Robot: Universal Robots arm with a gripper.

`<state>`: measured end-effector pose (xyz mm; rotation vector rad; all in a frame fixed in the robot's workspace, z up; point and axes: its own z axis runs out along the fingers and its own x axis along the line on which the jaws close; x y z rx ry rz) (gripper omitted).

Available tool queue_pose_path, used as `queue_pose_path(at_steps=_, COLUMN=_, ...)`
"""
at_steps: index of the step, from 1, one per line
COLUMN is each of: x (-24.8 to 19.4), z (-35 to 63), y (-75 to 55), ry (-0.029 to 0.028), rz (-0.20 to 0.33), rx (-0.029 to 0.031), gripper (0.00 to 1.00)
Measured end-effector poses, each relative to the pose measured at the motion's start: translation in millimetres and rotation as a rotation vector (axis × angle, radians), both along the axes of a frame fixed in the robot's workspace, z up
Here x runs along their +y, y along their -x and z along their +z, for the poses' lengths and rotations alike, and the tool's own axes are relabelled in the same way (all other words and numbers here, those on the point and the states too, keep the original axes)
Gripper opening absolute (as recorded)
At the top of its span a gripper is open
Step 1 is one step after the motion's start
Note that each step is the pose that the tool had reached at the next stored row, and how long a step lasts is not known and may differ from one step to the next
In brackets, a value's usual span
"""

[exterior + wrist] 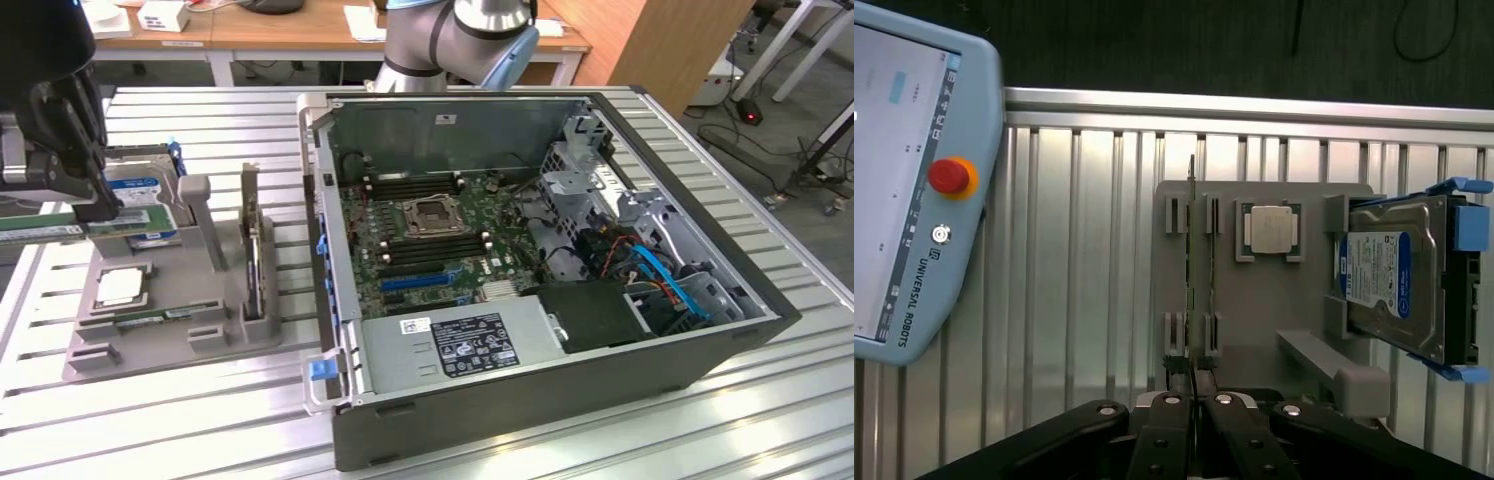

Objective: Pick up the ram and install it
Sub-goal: 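Pick up the ram and move it above insertion slot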

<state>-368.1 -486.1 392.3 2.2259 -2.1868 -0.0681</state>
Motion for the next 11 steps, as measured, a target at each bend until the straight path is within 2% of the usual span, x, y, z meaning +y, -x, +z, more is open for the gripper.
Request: queue_pose_path(at_steps=11, x=0.0, z=1.3, y=-0.3, ry=0.0001, rz=0.000, rx=0.0001, gripper=0.11)
